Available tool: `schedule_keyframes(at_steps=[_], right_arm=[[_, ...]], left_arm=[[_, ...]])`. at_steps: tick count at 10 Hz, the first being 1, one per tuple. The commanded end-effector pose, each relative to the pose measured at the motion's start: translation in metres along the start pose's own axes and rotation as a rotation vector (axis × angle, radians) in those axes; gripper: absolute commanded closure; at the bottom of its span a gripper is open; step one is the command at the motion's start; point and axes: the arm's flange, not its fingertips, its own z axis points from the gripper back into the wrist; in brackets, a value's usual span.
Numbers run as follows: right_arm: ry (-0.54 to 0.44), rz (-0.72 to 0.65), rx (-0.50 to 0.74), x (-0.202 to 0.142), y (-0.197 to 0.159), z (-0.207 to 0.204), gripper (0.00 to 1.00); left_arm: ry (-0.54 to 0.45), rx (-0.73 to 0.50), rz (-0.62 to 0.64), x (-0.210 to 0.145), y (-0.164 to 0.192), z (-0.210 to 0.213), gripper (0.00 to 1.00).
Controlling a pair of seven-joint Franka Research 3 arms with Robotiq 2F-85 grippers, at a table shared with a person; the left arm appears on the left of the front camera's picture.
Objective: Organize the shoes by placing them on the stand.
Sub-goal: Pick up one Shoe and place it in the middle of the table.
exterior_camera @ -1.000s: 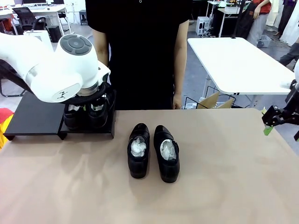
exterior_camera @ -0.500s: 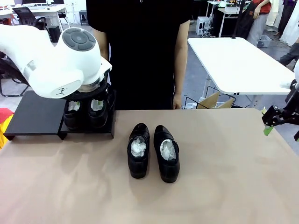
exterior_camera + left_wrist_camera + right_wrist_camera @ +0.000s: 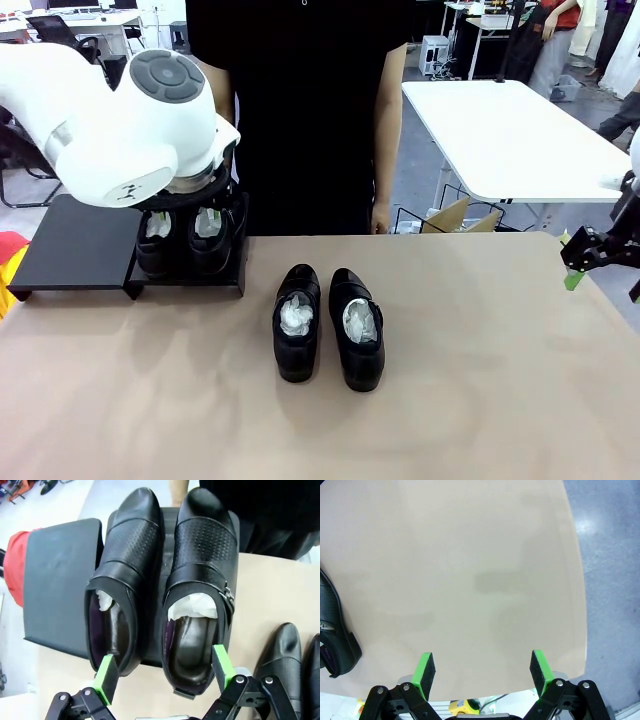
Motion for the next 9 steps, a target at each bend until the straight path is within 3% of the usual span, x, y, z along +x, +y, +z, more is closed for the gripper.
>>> schedule_keyframes(at_steps=[1,7,9], right_arm=[[-0.003,0.018,-0.005,-0.002,-0.001,0.0,0.0],[-0.003,0.018,-0.005,-0.002,-0.001,0.0,0.0],[-0.003,0.018,-0.005,-0.002,-0.001,0.0,0.0]], left_arm=[[-0.007,-0.003,-0.005,0.003,0.001,0.002,0.03],[0.0,-0.002,0.0,0.001,-0.001,0.0,0.03],[0.053,-0.085,-0.059,0.007,0.018,0.048,0.03]])
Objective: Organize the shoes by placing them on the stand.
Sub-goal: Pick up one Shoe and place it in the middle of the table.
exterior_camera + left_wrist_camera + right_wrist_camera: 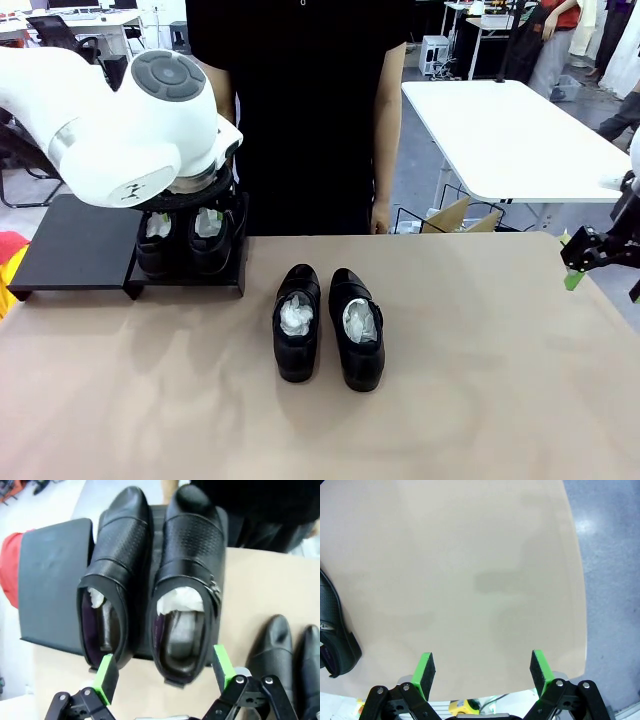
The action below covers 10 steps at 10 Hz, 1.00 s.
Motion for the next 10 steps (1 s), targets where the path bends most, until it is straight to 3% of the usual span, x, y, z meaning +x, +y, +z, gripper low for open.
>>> schedule_keyframes(at_steps=[1,4,6,7,9,10], right_arm=[[0.0,0.0,0.0,0.0,0.0,0.0,0.0],[-0.022,0.241,0.155,-0.04,0.05,0.032,0.0],[-0.064,0.369,0.091,-0.071,0.087,0.043,0.0],[-0.037,0.228,0.118,-0.039,0.062,0.036,0.0],[-0.037,0.228,0.118,-0.039,0.062,0.036,0.0],[-0.048,0.278,0.11,-0.058,0.079,0.045,0.0]], left_arm=[[0.057,-0.024,-0.029,0.008,0.038,0.045,0.03],[0.081,-0.024,0.044,0.027,0.093,0.056,0.03],[0.116,-0.057,0.064,0.035,0.103,0.048,0.03],[0.128,-0.055,0.099,0.036,0.107,0.043,0.03],[0.092,-0.027,0.064,0.036,0.107,0.055,0.03],[0.092,-0.027,0.064,0.036,0.107,0.055,0.03]])
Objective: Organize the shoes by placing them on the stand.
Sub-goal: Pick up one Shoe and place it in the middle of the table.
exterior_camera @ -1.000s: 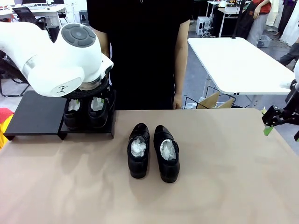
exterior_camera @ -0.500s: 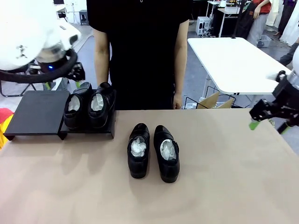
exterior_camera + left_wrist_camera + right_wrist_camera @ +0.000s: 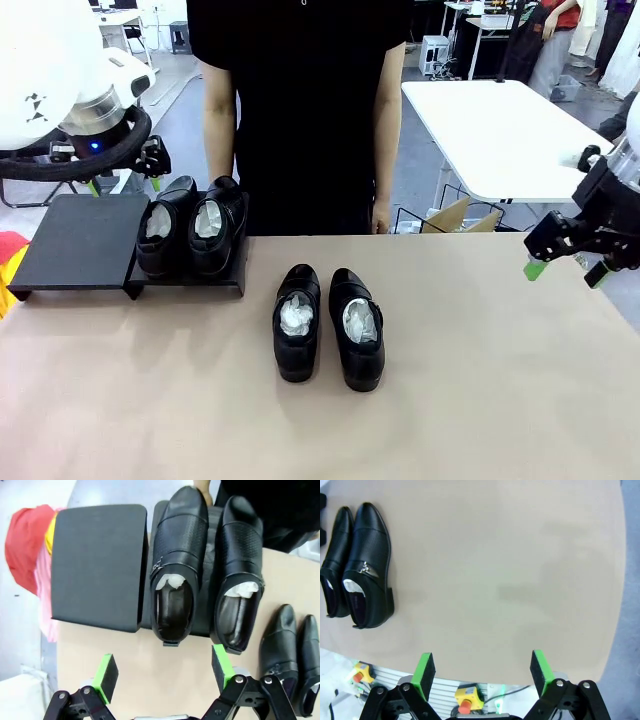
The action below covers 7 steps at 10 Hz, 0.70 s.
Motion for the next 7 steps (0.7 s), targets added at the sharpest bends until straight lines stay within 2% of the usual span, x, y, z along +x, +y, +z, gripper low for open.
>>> schedule_keyframes(at_steps=[1,3,5,6,7], right_arm=[[-0.064,0.151,-0.001,-0.021,0.064,0.02,0.0],[-0.176,0.313,-0.048,-0.051,0.143,0.054,0.0],[-0.119,0.436,-0.028,-0.073,0.2,0.041,0.0],[-0.161,0.344,-0.053,-0.067,0.159,0.056,0.0],[-0.161,0.344,-0.053,-0.067,0.159,0.056,0.0]], left_arm=[[-0.013,0.008,-0.009,0.0,0.002,0.005,0.03],[-0.013,0.008,-0.009,0.0,0.002,0.005,0.03],[-0.013,0.008,-0.009,0.0,0.002,0.005,0.03],[-0.013,0.008,-0.009,0.0,0.002,0.005,0.03],[-0.013,0.008,-0.009,0.0,0.002,0.005,0.03]])
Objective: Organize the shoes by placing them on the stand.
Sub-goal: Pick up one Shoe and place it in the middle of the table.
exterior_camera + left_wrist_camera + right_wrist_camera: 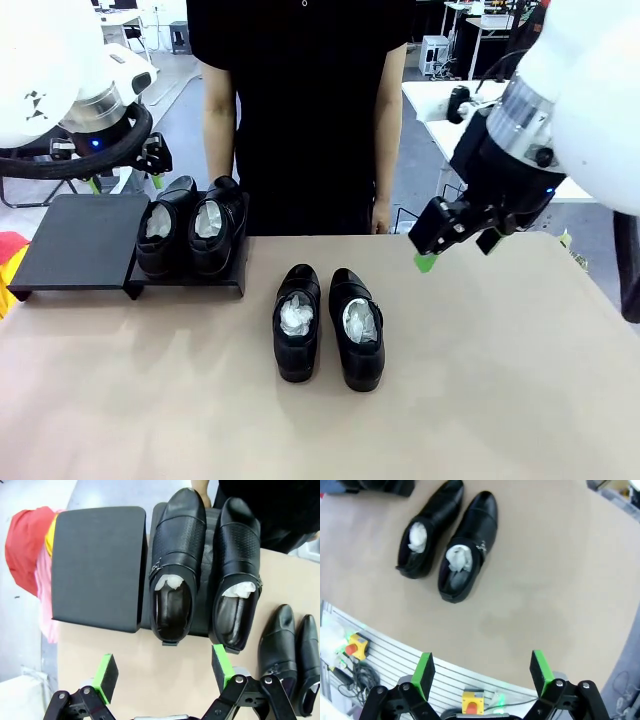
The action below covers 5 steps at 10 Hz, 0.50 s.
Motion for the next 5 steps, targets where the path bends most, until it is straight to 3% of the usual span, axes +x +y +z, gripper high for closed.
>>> schedule_keyframes(at_steps=[1,3,5], right_arm=[[0.001,-0.046,-0.011,0.001,-0.031,-0.003,0.0],[0.023,0.047,-0.016,-0.001,0.021,-0.006,0.0],[0.077,0.108,-0.071,0.02,0.088,-0.042,0.0]], left_arm=[[-0.006,0.009,-0.008,0.0,0.003,0.001,0.03],[-0.006,0.009,-0.008,0.0,0.003,0.001,0.03],[-0.006,0.009,-0.008,0.0,0.003,0.001,0.03]])
